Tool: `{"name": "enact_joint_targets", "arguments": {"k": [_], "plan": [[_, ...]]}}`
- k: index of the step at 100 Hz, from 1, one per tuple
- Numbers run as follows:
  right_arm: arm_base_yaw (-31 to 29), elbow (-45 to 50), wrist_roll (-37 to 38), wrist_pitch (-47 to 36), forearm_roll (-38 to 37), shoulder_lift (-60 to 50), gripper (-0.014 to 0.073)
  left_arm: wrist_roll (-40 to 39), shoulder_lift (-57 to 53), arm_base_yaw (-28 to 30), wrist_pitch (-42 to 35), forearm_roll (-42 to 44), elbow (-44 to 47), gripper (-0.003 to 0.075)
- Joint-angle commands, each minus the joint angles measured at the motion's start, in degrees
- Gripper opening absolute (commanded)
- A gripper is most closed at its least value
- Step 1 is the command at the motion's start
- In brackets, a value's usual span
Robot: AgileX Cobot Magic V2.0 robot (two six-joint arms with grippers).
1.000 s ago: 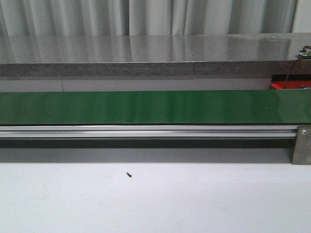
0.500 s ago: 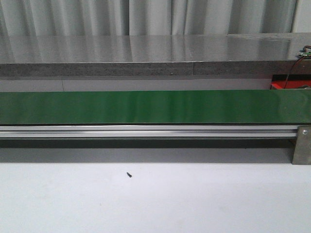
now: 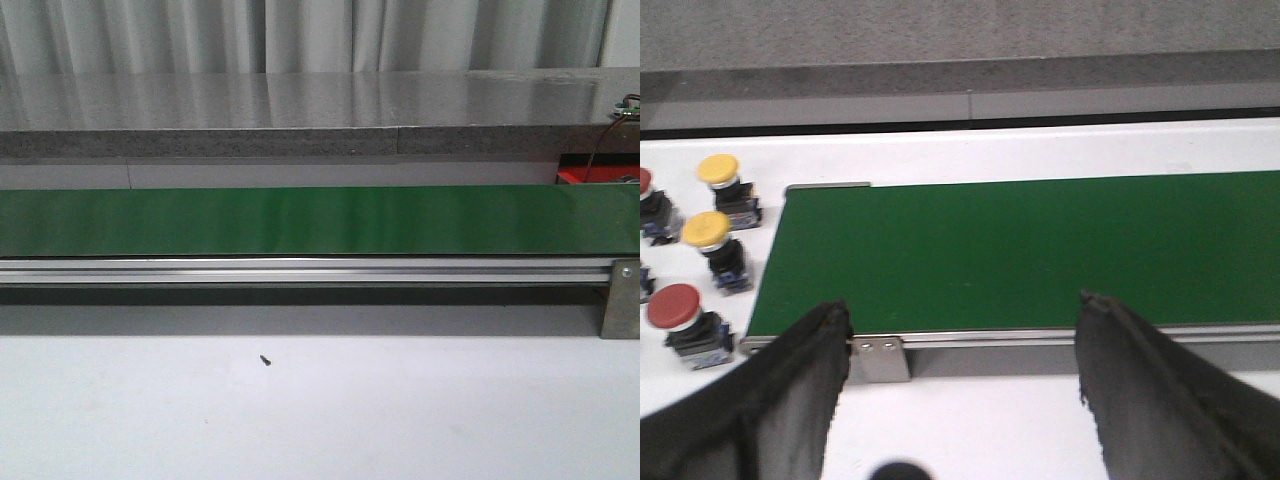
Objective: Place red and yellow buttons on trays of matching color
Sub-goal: 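Move the left gripper over another red push-button on the table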
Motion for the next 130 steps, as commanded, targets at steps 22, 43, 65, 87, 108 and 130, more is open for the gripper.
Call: {"name": "enact_joint_targets", "arguments": {"k": [22,43,65,87,108,130], "plan": [[0.08,-1.33,-0.14,-3.76,-0.62,-0.24,-0.0068,-5.85,14.38,10.84,4.09,9.39,-12.92,0.0490],[0.08,-1.33,-0.14,-3.76,-0.62,-0.24,-0.0068,-5.85,29.87,16.11,3.56,10.50,-21.08,0.0490],[0.08,-1.33,-0.14,-3.76,-0.62,-0.24,-0.0068,-5.85,44.55,21.87,3.56,10.50,-28.68,0.0483],[0.08,-1.33,-0.14,-3.76,-0.62,-0.24,-0.0068,-5.85,54.80,23.48,1.59,11.73,-32.37,0.0483],[0.08,-1.33,-0.14,-3.76,-0.62,-0.24,-0.0068,-5.85,61.46,23.48,1.18,13.31,-35.58,0.0483],[0.08,-1.33,-0.14,-3.76,-0.62,-0.24,-0.0068,-5.85,65.94,23.48,0.93,13.31,-37.89,0.0483]]}}
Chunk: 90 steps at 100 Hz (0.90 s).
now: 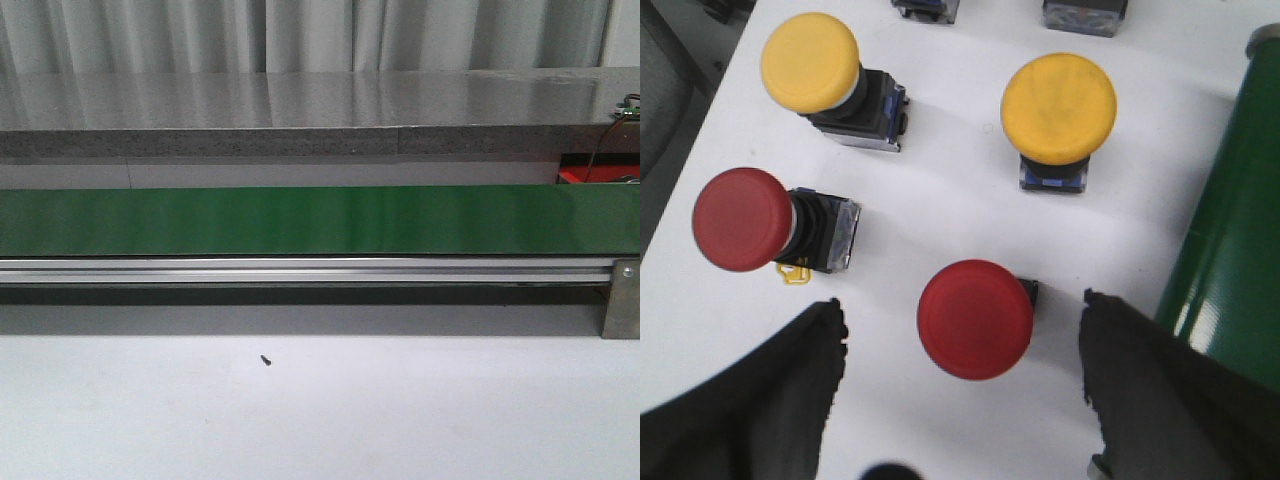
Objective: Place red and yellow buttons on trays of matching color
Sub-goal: 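Move the left gripper over another red push-button on the table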
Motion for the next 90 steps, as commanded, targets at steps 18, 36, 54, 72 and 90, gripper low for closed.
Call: {"name": "enact_joint_targets", "arguments": {"k": [18,36,54,72,90], "plan": [[0.08,-1.33,-0.22,-3.76,-0.62,-0.24,-0.0068,-0.58,0.96,0.09,-3.19,0.36,-2.62,0.0483],[0.08,-1.33,-0.22,-3.76,-0.62,-0.24,-0.0068,-0.58,2.30,0.09,-4.58,0.27,-2.62,0.0483],[0.08,-1.33,-0.22,-3.76,-0.62,-0.24,-0.0068,-0.58,3.23,0.09,-4.94,0.14,-2.62,0.0483],[0.08,-1.33,-0.22,-3.76,-0.62,-0.24,-0.0068,-0.58,4.44,0.09,-4.82,-0.26,-2.62,0.0483],[0.08,-1.33,-0.22,-3.76,-0.62,-0.24,-0.0068,-0.58,4.86,0.09,-4.33,-0.66,-2.62,0.0482]]}}
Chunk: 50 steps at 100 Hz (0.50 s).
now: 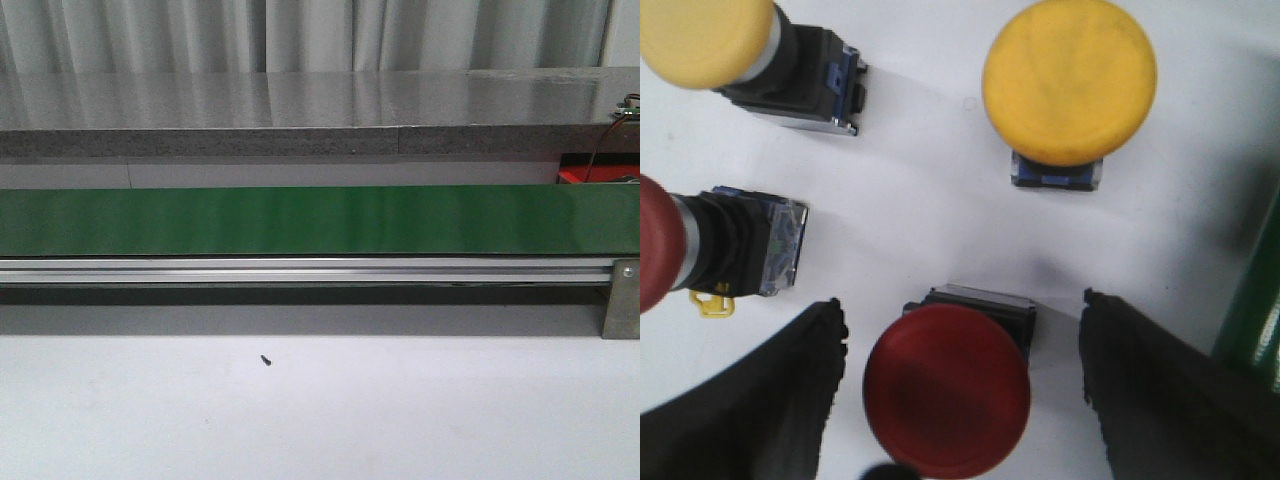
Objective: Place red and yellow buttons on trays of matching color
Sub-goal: 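Move the left gripper over another red push-button on the table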
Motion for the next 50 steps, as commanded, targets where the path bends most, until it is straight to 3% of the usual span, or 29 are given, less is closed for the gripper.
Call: {"name": "enact_joint_targets", "arguments": {"k": [1,20,50], "plan": [[0.08,-1.33,-0.22,-3.76,-0.62,-0.24,-0.0068,-0.58,-2.49,0.09,-1.55,-0.47,-1.78,0.0482],[0.08,-1.33,-0.22,-3.76,-0.62,-0.24,-0.0068,-0.58,-2.10,0.09,-0.34,-0.59,-1.78,0.0423],[0.08,-1.33,-0.22,-3.76,-0.62,-0.24,-0.0068,-0.58,-2.10,0.09,-0.14,-0.59,-1.78,0.0203]]}}
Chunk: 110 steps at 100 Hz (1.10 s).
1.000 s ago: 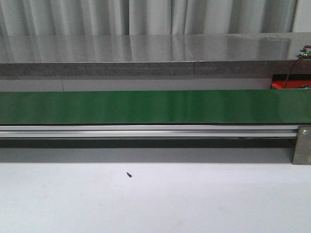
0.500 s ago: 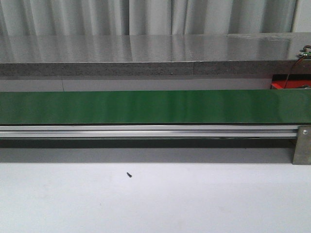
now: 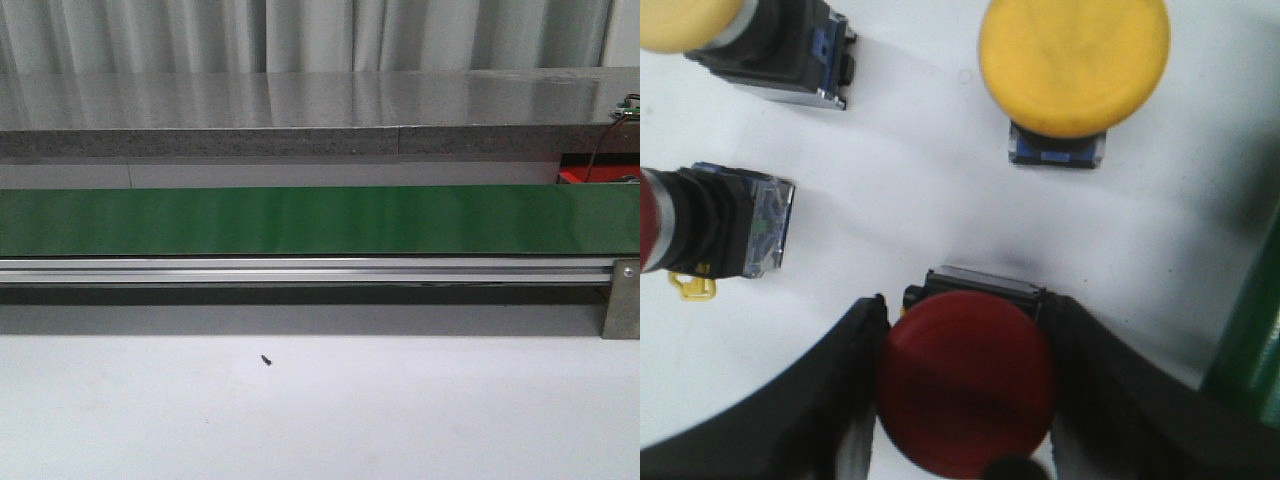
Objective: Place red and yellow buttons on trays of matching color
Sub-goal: 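Move the left gripper over another red push-button on the table, then grasp the red push-button and carry it onto the belt with the left gripper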
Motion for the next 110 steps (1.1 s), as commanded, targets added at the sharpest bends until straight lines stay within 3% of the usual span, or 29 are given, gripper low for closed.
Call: {"name": "enact_joint_targets", "arguments": {"k": [1,10,55,82,110], "plan": [[0.08,-1.33,-0.22,-3.76,-0.62,-0.24,-0.0068,-0.58,-2.71,0.09,-0.94,-0.22,-1.78,0.0195],[0.08,-1.33,-0.22,-3.76,-0.62,-0.24,-0.0068,-0.58,-2.95,0.09,0.69,-0.22,-2.15,0.0165],[0.08,-1.33,-0.22,-3.76,-0.62,-0.24,-0.0068,0.57,-15.35,-0.80,10.21,-0.82,-7.48,0.0166],[0.08,-1.33,-0.22,-3.76,-0.62,-0.24,-0.0068,8.10,-19.01,-5.67,13.19,-11.05,-7.48,0.0166],[0.08,-1.33,-0.22,-3.76,-0.62,-0.24,-0.0068,8.35,-18.74,-12.12,13.34,-11.82,-7.37,0.0166]]}}
